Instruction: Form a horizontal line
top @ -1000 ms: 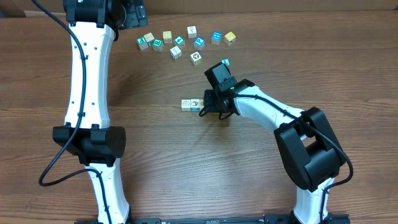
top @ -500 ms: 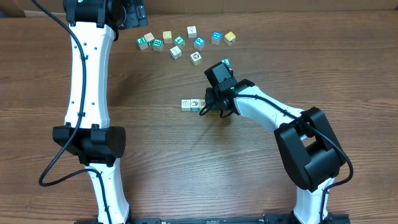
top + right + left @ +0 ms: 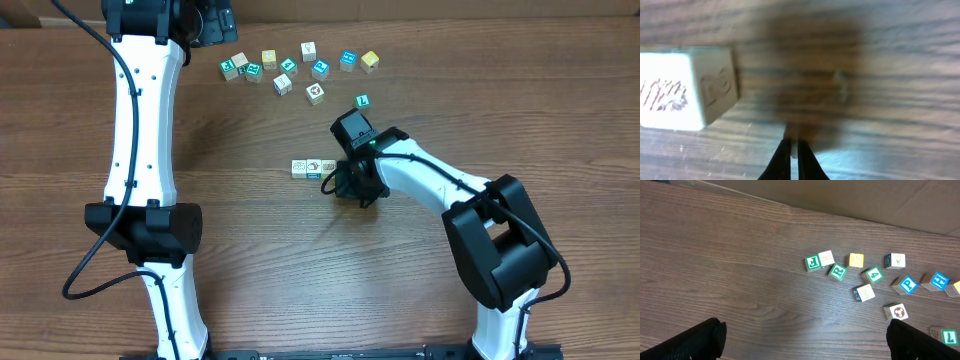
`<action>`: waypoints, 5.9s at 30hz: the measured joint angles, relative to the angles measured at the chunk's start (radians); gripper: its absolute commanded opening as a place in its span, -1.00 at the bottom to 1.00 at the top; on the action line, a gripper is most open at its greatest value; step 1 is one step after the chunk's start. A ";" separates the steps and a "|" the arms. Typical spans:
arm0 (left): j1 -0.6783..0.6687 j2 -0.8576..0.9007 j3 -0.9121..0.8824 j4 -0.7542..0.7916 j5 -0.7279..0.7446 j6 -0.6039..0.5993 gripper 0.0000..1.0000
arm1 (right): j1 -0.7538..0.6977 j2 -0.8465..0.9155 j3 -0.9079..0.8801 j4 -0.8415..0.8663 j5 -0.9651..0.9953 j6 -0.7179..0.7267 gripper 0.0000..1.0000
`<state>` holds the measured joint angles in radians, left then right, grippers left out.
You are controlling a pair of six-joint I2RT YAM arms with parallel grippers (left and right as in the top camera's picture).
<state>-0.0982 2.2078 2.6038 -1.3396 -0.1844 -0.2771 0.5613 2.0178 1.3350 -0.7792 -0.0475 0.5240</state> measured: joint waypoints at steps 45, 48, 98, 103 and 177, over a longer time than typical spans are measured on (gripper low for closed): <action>0.000 0.000 0.000 0.000 0.000 0.000 1.00 | 0.063 0.000 0.000 0.151 0.029 0.000 -0.92; 0.000 0.000 0.000 0.000 0.000 0.000 1.00 | 0.063 0.000 0.000 0.159 0.029 0.000 -0.92; 0.000 0.000 0.000 0.000 0.000 0.000 1.00 | -0.034 -0.012 0.109 0.098 0.161 -0.006 -0.92; 0.000 0.000 0.000 0.000 0.000 0.000 0.99 | -0.042 -0.011 0.109 0.241 0.181 -0.053 -0.93; 0.000 0.000 0.000 0.000 0.000 0.000 1.00 | -0.012 0.360 0.615 -0.157 0.078 -0.113 -0.93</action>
<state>-0.0982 2.2078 2.6038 -1.3396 -0.1844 -0.2771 0.5491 2.3783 1.9503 -0.9363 0.0303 0.4110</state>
